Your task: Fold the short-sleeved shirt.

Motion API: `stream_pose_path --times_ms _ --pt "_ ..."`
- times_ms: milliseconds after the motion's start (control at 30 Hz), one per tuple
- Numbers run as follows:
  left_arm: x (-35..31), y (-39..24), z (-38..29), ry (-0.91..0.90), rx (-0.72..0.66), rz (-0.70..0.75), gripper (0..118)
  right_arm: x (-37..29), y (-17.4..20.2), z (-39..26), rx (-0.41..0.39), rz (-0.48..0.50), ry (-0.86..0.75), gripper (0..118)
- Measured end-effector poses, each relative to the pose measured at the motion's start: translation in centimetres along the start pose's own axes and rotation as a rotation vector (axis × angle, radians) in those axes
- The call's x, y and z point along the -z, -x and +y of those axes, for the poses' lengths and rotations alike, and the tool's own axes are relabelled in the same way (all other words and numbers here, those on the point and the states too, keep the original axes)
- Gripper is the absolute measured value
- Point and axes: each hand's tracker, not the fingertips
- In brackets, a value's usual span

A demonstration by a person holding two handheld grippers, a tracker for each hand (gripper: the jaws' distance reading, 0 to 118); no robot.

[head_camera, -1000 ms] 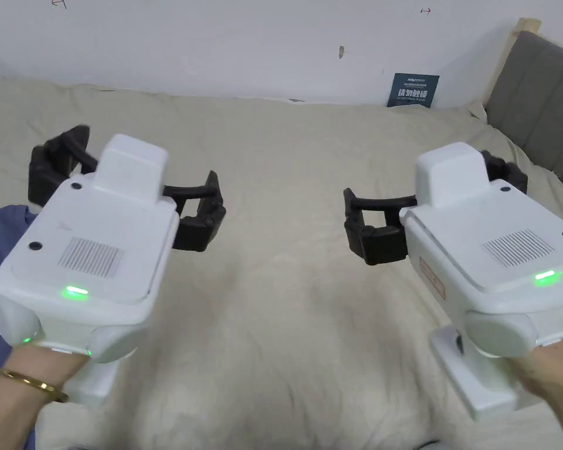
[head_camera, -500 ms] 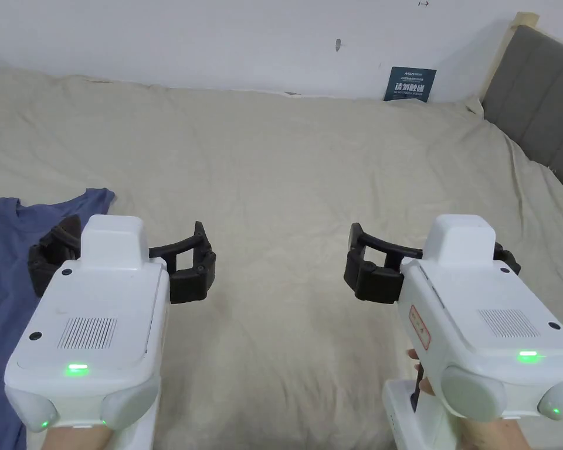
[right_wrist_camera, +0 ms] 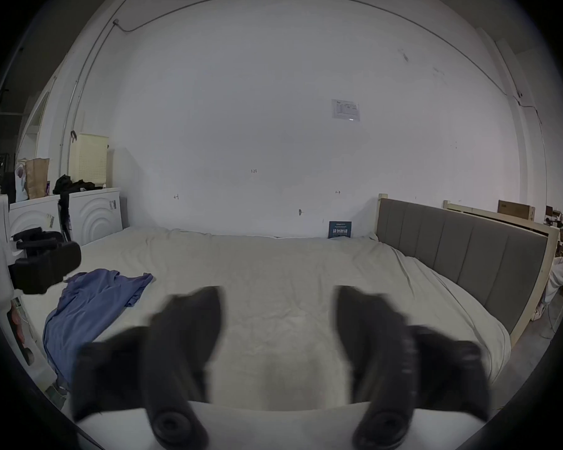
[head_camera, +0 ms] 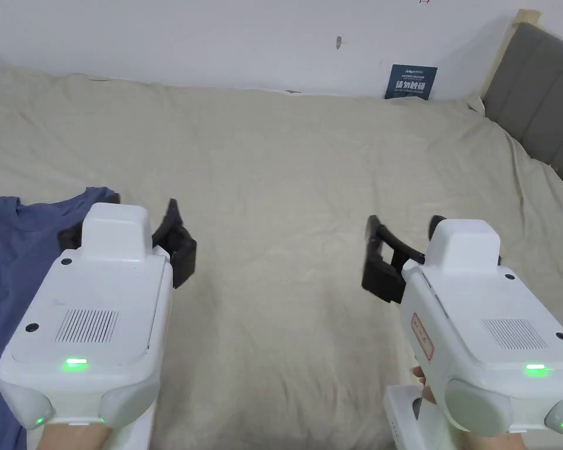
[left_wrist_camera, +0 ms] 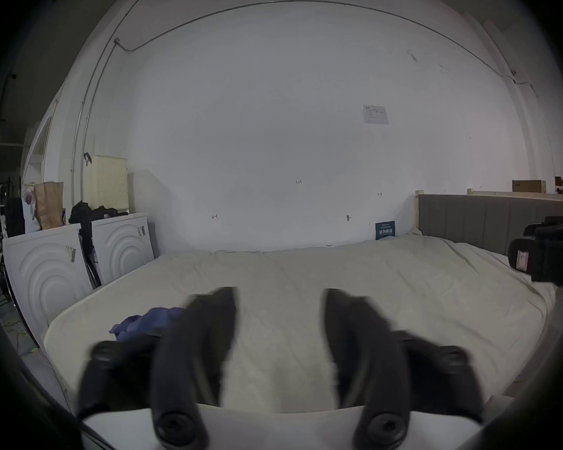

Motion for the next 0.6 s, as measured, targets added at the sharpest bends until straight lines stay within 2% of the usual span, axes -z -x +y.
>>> stream_pose_path --times_ms 33,67,100,133,600 --pt "-0.02 0.00 0.08 -0.008 0.004 0.002 17 -0.03 0.08 0.15 -0.001 -0.005 -0.002 19" --pt "-0.07 0.04 0.17 -0.018 0.009 0.006 8 -0.04 0.14 0.25 0.000 -0.013 -0.005 7" --pt "-0.14 -0.01 0.26 -0.022 0.014 0.007 1 -0.02 0.07 0.28 0.004 -0.023 -0.007 5" --pt "-0.20 -0.06 0.35 -0.022 0.017 0.010 0 -0.06 0.06 0.31 0.009 -0.031 -0.011 2" --pt "-0.26 0.56 0.59 -0.008 -0.040 -0.010 0 0.48 0.08 0.53 0.011 -0.013 0.011 1"
